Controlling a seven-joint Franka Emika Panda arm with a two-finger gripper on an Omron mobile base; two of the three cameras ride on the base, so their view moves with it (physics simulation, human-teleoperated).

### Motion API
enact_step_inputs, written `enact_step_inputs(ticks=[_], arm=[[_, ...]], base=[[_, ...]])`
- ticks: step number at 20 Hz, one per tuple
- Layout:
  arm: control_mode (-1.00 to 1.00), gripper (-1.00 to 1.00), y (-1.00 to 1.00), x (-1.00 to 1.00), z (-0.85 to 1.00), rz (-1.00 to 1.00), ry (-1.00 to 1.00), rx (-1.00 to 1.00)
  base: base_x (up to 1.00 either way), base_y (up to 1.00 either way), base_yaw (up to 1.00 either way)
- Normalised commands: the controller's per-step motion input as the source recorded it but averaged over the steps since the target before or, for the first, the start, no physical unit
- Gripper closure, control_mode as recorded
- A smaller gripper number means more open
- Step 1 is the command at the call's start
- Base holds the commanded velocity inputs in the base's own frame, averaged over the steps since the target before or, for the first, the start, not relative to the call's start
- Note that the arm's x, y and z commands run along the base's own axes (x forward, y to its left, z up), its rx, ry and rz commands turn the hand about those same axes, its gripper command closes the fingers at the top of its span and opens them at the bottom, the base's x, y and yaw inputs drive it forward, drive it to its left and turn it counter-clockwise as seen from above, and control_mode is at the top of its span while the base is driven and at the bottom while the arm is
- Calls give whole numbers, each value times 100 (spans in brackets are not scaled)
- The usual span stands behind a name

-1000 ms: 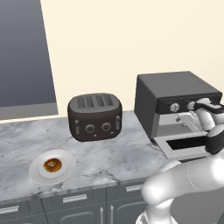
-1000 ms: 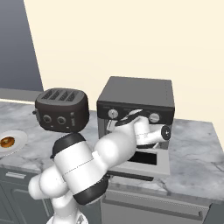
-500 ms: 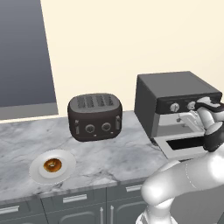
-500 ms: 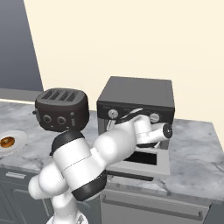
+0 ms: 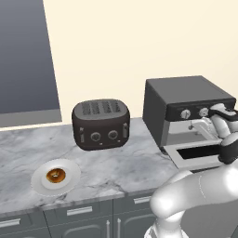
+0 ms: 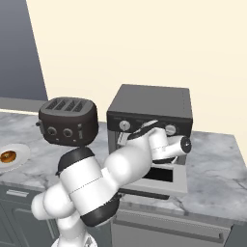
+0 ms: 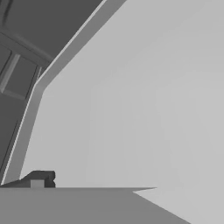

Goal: Pick up the bagel from the plate, place it on the toaster oven rack, close the door, and set the timer.

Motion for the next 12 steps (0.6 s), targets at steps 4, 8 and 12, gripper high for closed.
enact_step_inputs(ticks=[4, 8, 12], arm=[[-100, 100, 0, -92, -100, -6, 12, -17], [-100, 100, 0, -93, -100, -1, 6, -22], [-100, 100, 0, -91, -100, 1, 0, -23]], base=[[0, 0, 0], [0, 0, 0], [0, 0, 0]])
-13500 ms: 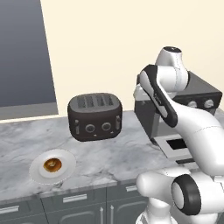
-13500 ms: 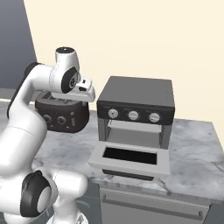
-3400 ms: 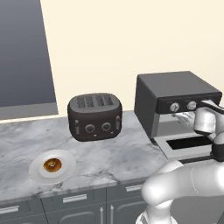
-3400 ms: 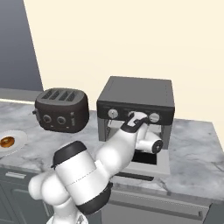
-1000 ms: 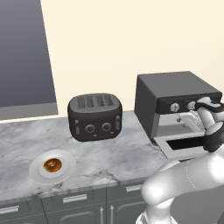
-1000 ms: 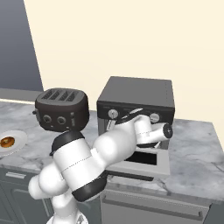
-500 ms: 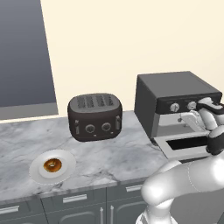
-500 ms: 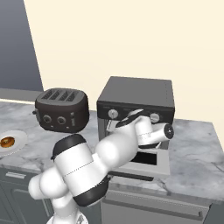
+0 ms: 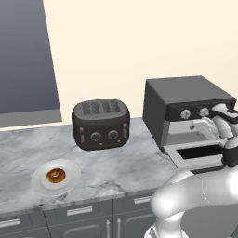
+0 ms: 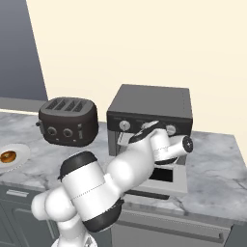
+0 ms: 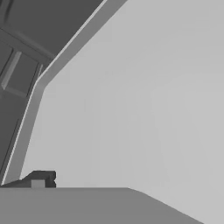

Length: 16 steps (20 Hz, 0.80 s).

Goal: Pick up the bagel from the plate, place it on the toaster oven rack, close the door, and set the timer.

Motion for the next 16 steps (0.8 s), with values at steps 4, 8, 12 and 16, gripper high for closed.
enact_step_inputs(ticks=[4, 8, 12, 16], arm=[[-100, 100, 0, -92, -100, 6, -1, -28], [-100, 100, 0, -97, -100, 4, -3, -35], [-100, 100, 0, -100, -100, 6, -7, -34], [-100, 100, 0, -99, -100, 1, -2, -32]], base=[[0, 0, 0], [0, 0, 0], [0, 0, 0], [0, 0, 0]])
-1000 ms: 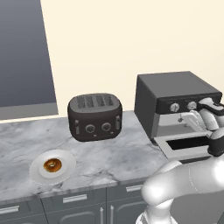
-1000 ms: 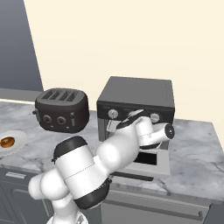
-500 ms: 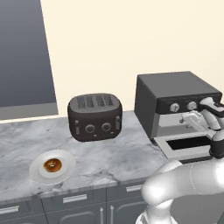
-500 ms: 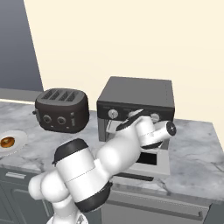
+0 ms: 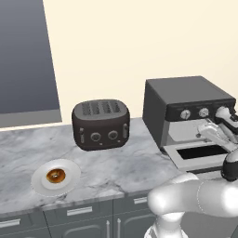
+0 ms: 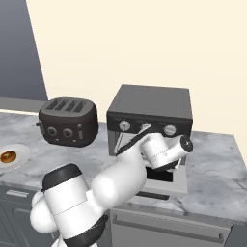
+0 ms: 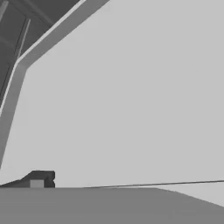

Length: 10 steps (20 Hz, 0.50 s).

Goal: Pick up the bagel from the plate, place it on the toaster oven rack, close the door, and set the timer.

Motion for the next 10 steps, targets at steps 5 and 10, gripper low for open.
enact_step_inputs(ticks=[5, 10], arm=[[-100, 100, 6, -75, -85, 0, 11, -33], [-100, 100, 8, -58, -81, 0, 29, -33]], base=[[0, 0, 0], [0, 0, 0]])
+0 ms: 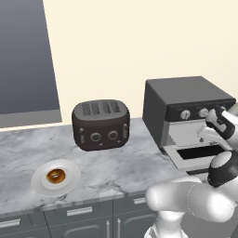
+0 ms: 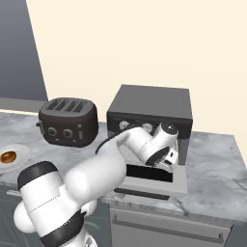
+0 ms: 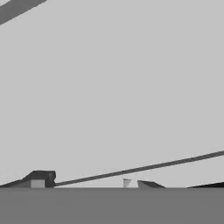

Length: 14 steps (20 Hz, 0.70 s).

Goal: Pick up the bagel from the plate, place it on the toaster oven rack, close the door, and set the timer.

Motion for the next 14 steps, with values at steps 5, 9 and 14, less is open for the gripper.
enact_step_inputs(ticks=[5, 9, 14], arm=[[-100, -100, 19, -45, -83, 0, 33, -29], [-100, -100, 32, -41, -23, 0, 14, -15], [-100, -100, 59, -94, 19, 0, -10, -3]], base=[[0, 0, 0], [0, 0, 0], [0, 0, 0]])
